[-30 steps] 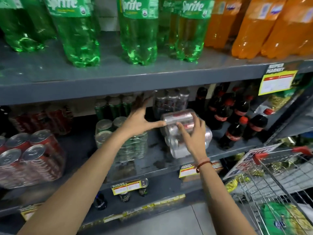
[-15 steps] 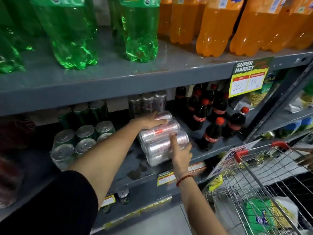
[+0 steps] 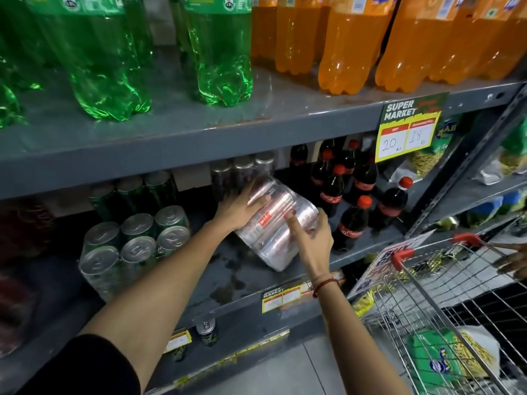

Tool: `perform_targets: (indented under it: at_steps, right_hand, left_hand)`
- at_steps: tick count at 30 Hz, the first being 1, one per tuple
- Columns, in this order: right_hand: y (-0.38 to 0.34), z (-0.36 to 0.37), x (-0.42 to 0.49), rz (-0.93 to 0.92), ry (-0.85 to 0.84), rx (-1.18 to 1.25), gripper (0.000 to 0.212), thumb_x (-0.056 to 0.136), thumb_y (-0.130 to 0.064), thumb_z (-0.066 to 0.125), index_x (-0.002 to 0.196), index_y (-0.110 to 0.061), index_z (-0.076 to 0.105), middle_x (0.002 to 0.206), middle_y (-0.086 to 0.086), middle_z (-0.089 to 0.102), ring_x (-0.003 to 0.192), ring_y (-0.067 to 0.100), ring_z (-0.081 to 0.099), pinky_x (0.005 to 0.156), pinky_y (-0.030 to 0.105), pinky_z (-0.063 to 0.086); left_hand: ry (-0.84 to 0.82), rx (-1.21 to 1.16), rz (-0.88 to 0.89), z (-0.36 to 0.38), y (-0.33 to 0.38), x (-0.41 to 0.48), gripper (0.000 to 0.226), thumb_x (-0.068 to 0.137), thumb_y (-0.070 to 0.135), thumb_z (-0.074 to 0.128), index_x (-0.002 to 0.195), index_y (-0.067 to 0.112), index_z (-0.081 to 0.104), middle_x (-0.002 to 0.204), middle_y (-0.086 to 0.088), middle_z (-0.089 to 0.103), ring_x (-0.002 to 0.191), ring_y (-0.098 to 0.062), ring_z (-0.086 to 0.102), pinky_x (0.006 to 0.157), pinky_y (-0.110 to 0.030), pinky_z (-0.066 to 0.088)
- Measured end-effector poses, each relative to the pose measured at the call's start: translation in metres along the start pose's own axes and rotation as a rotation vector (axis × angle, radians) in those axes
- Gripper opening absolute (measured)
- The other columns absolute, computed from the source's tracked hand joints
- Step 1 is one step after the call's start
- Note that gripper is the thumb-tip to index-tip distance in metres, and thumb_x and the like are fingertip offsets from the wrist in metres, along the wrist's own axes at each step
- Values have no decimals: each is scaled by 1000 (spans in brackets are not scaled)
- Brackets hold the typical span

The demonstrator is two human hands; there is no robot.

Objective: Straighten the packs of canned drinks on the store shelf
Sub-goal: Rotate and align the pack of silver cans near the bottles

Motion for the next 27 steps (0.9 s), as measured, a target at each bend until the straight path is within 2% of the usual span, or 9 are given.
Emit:
perform_targets:
  at_steps: [2,6,8,10,12,17,21,24,27]
  right_hand:
    - [-4,-6,4,-114,-26,-57,89,71,-64,65,143,-19,37,148,9,41,131,24,44,107,37,39]
    - [0,-13,3,-287,-98,-146,79,77,-54,68,143,-27,35,158,-1,23,138,-1,21,111,22,20]
    - [5,-13,-3,-390,-122,-160,70,79,-48,71,140,-35,37,157,-5,23,135,-14,18,107,7,17]
    - [10,-11,-13,-480,-142,-172,64,80,-48,70,136,-39,39,157,-5,21,140,-9,17,105,1,17]
    - [17,-8,-23,-551,-155,-186,66,80,-49,69,137,-37,39,159,-2,18,145,5,19,110,8,21]
    - [35,-3,-36,-666,-159,-227,70,80,-42,73,140,-27,39,161,1,9,148,23,17,117,40,28]
    - [37,0,-40,-739,-161,-254,70,80,-43,72,139,-29,37,159,-6,7,148,27,17,116,44,27]
    - [35,-4,-39,-697,-175,-269,74,78,-53,70,140,-33,36,160,-2,7,147,19,20,114,20,25]
    - [26,-14,-29,-574,-179,-220,80,74,-64,67,142,-41,31,157,-4,14,137,-12,22,99,-3,23]
  left_hand:
    - [90,-107,-18,8,-2,-11,81,82,71,35,148,33,6,153,-21,22,137,-43,26,109,-56,28]
    - [245,-306,-13,24,-4,-37,79,85,63,37,148,29,3,137,-31,34,129,-44,33,108,-52,29]
    - [278,-390,4,31,-10,-53,85,78,73,29,147,34,-2,135,-28,35,128,-39,33,108,-47,26]
    - [294,-454,22,38,-20,-69,82,73,81,26,140,48,-10,141,-22,29,132,-33,31,109,-44,23]
    - [287,-498,18,43,-29,-80,79,72,82,29,131,59,-17,151,-18,18,140,-31,21,114,-47,18]
    - [290,-485,15,51,-45,-99,87,72,83,28,135,49,-21,159,-9,-2,146,-24,0,115,-46,5]
    - [270,-469,-36,50,-47,-110,85,72,84,27,133,53,-24,159,-8,-3,146,-26,0,115,-52,8]
    - [291,-466,-68,45,-38,-119,86,78,75,30,141,43,-17,158,-12,5,144,-29,13,114,-50,16]
    - [405,-512,-115,48,-15,-139,76,85,65,34,142,45,-11,158,-6,4,143,-25,18,112,-41,20]
Point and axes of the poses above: each hand's wrist, its own x-axis towards the middle knuckle, its own z-axis out of the palm, y = z × x, the point moved 1 cm from there along x, towards the middle knuckle
